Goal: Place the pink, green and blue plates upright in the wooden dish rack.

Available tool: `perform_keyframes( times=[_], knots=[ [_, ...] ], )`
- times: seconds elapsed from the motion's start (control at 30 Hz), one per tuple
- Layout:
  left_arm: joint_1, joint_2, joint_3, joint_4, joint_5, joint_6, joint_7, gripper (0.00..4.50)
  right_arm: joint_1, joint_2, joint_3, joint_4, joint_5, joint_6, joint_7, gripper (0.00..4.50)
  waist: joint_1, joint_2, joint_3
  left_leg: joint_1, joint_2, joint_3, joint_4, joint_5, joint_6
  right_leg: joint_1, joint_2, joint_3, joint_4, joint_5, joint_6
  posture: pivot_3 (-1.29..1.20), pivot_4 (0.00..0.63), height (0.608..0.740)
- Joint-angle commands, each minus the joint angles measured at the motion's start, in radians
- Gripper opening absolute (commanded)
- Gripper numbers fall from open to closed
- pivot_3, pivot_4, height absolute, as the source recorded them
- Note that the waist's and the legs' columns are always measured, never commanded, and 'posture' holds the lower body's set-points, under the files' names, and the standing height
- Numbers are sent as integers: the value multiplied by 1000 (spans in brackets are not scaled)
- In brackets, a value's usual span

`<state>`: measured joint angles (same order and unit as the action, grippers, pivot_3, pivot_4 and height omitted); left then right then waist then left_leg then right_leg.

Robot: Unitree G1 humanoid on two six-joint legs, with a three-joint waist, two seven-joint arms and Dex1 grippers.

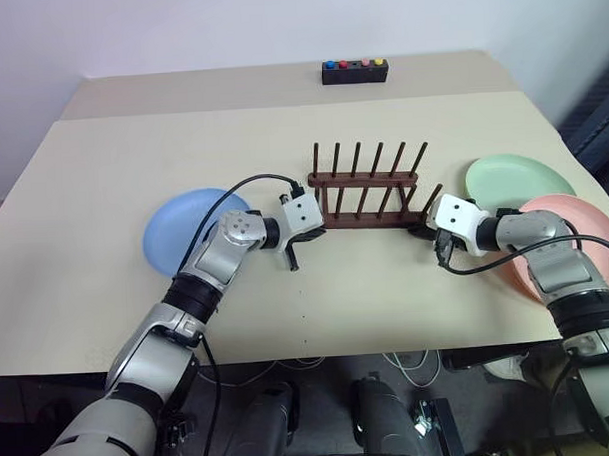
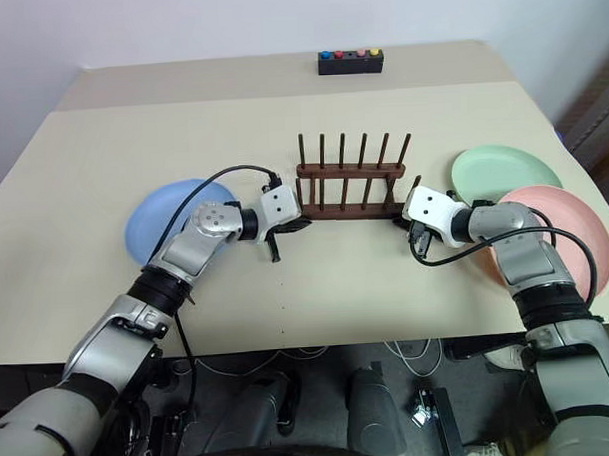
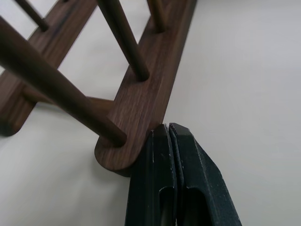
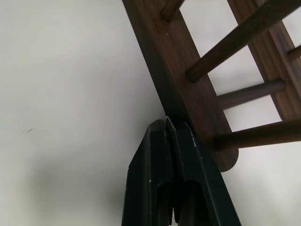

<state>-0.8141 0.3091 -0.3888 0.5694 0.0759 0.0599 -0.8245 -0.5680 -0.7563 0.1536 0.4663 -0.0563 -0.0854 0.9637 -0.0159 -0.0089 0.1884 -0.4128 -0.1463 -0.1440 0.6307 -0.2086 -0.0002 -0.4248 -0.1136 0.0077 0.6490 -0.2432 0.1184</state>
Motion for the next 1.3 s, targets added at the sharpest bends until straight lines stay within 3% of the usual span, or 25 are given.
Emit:
perform_keyframes(
  times=[0.03,0.6,0.73,0.9,1.03,1.13,1.2,1.3],
  knots=[
    [-39,-12,41,44,2,-53,14,0,-57,23,4,73,-37,-69,-45,31,0,0,0,0,0,0,0,0,0,0,0,0,0,0,0,0,150,740],
    [-112,-32,85,197,29,-103,41,0,-203,98,25,349,-122,-268,-160,31,-2,0,0,1,0,3,0,1,-1,0,1,5,0,1,2,0,150,740],
    [-95,-59,138,143,-47,-50,15,0,-215,104,25,375,-134,-293,-172,31,-2,0,0,1,0,3,0,1,-1,0,1,5,0,1,2,0,150,740],
    [-31,-51,123,22,-40,-10,-26,0,-245,106,15,420,-146,-343,-221,31,-4,0,0,1,0,4,-1,1,-2,-1,1,6,0,1,2,0,150,740],
    [3,-49,177,-119,-141,158,-81,0,-207,107,-50,340,11,-267,-46,31,-6,0,0,1,0,5,-1,1,-2,-1,2,7,1,1,2,0,150,740],
    [48,-31,262,-314,-307,326,-151,0,-180,72,-157,180,259,-9,175,31,-5,0,0,1,0,5,0,1,-1,-1,2,7,0,1,2,0,150,740],
    [74,-9,327,-420,-414,445,-170,851,-155,34,-228,43,393,167,253,884,-4,0,0,1,1,5,-1,0,0,-1,2,7,0,1,2,0,150,740],
    [113,46,381,-527,-517,554,-202,2318,-133,-13,-312,-107,496,357,219,2317,-5,0,0,1,1,4,0,-2,2,-1,2,7,0,1,2,0,150,740]
  ],
)
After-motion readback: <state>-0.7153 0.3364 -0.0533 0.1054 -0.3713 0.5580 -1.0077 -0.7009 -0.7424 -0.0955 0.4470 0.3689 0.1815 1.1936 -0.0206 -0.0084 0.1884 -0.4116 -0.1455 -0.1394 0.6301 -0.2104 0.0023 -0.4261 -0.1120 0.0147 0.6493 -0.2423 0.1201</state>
